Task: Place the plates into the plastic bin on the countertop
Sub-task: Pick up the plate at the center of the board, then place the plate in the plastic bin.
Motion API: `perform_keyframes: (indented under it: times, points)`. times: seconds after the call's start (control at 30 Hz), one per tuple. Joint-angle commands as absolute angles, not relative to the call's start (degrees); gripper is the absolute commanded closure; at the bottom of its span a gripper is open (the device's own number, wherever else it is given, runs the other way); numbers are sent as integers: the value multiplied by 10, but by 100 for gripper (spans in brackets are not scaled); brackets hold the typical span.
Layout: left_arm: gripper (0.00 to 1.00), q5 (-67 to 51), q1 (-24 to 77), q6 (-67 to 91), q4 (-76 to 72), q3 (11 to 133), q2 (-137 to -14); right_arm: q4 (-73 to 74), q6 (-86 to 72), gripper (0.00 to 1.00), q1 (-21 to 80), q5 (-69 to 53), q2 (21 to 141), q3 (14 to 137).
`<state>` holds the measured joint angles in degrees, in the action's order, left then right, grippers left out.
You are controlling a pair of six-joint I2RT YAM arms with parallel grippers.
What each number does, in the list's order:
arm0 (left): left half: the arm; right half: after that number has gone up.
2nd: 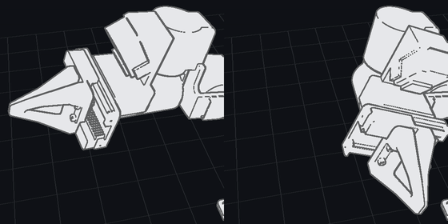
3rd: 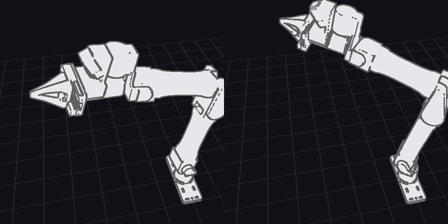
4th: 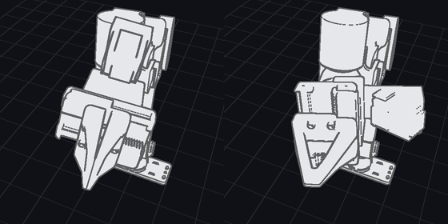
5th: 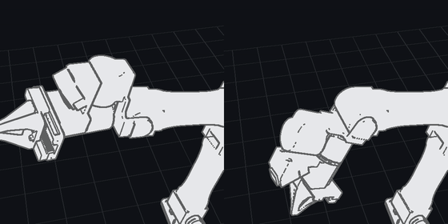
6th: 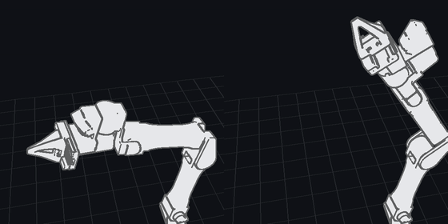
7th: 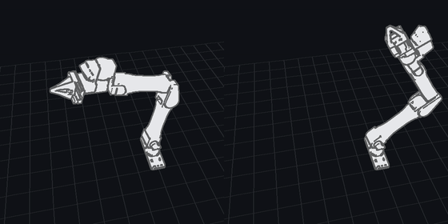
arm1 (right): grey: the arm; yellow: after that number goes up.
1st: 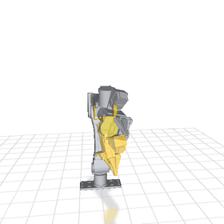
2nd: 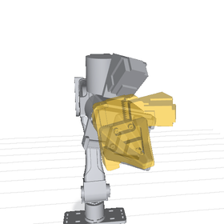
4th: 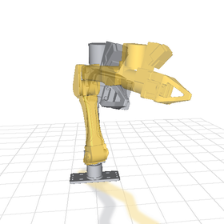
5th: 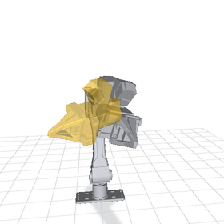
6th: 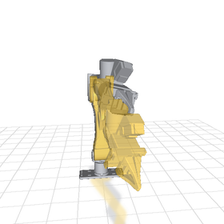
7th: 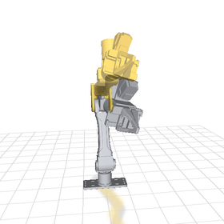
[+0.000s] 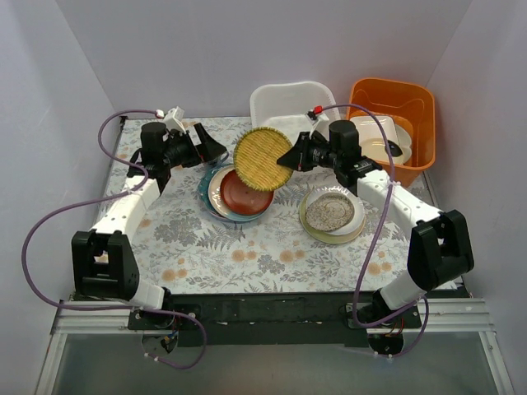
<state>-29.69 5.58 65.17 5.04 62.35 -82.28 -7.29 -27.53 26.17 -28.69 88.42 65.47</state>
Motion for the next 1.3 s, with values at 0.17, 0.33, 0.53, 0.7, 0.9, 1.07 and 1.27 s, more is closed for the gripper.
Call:
perform_keyframes:
  times: [0.17, 0.33, 0.53, 0.7, 0.9, 1.07, 1.27]
  points:
    - [2, -308, 54, 622, 87, 702, -890, 18, -226, 99, 236, -237, 890, 788]
    - [2, -262, 54, 608, 123, 750, -950, 49, -222, 99, 228, -233, 918, 844]
    - [2, -240, 54, 611, 154, 752, -990, 74, -217, 99, 222, -222, 945, 887]
    - [2, -225, 54, 615, 153, 743, -988, 91, -218, 99, 215, -216, 964, 916]
    - [2, -190, 54, 601, 167, 750, -982, 123, -214, 99, 200, -214, 987, 965]
    - [2, -190, 54, 600, 164, 746, -975, 133, -214, 99, 188, -220, 1000, 990]
    - [2, -192, 54, 602, 163, 745, -976, 143, -217, 99, 176, -223, 1022, 1033]
